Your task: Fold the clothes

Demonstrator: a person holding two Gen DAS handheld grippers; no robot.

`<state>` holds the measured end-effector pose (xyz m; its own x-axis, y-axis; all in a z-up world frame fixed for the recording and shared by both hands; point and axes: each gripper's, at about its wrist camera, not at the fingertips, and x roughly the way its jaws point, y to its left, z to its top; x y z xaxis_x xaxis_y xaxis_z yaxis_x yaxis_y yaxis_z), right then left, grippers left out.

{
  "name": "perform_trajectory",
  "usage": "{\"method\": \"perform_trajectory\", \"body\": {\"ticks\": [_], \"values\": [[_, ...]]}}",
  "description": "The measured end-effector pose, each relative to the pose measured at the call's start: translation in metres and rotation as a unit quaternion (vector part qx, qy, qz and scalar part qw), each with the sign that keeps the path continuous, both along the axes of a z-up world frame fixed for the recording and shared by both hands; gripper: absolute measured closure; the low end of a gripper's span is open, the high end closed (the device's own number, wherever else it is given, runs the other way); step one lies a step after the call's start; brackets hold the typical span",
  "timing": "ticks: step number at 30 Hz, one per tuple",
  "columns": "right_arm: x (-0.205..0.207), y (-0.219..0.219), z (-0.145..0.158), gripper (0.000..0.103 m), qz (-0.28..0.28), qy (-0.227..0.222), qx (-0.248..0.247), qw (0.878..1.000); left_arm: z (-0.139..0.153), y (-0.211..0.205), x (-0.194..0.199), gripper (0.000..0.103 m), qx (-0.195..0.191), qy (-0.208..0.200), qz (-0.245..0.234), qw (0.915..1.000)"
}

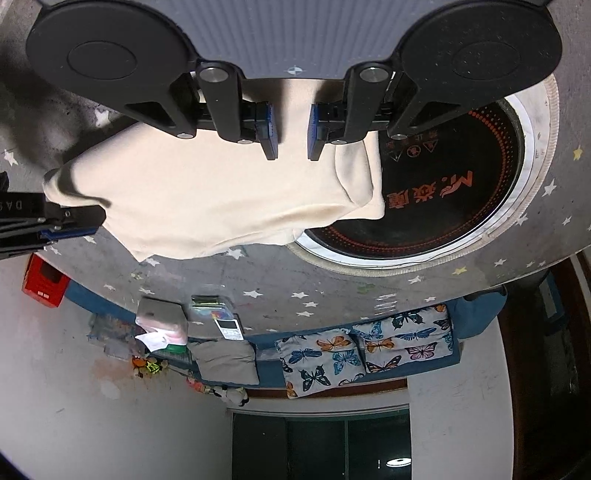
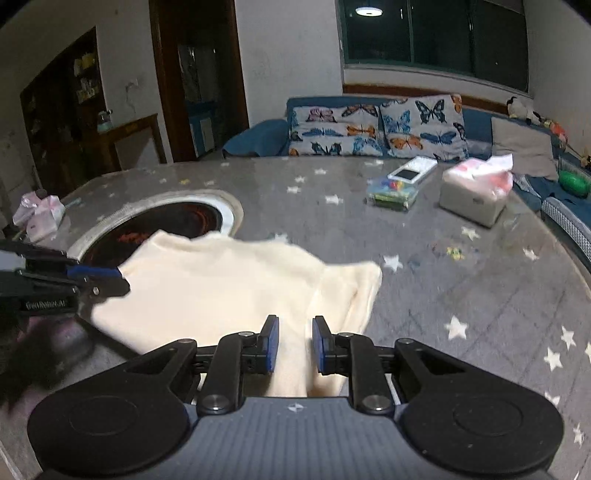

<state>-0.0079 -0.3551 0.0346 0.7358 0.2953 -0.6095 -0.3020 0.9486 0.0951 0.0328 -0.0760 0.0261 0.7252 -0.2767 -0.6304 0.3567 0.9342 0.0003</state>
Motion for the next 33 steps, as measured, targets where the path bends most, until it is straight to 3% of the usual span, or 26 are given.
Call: {"method": "perform_trajectory", "body": {"ticks": [10, 19, 23, 33], "values": [[0.017, 0.010, -0.011, 0.085, 0.010, 0.016, 0.000, 1.000, 0.005, 0.010, 0.002, 0.083, -0.031, 0.010, 0.011, 0.9994], [0.044, 0.019, -0.007, 0.086, 0.012, 0.007, -0.004, 1.000, -0.004, 0.014, 0.040, 0.083, -0.032, 0.031, 0.045, 0.9980], [0.055, 0.019, -0.016, 0.085, 0.012, 0.022, -0.013, 1.000, -0.005, 0.019, 0.042, 0.081, -0.034, 0.034, 0.042, 0.9979], [0.078, 0.033, -0.004, 0.086, 0.027, 0.008, -0.006, 1.000, 0.009, -0.008, 0.072, 0.082, -0.033, 0.020, 0.025, 0.9989]]}}
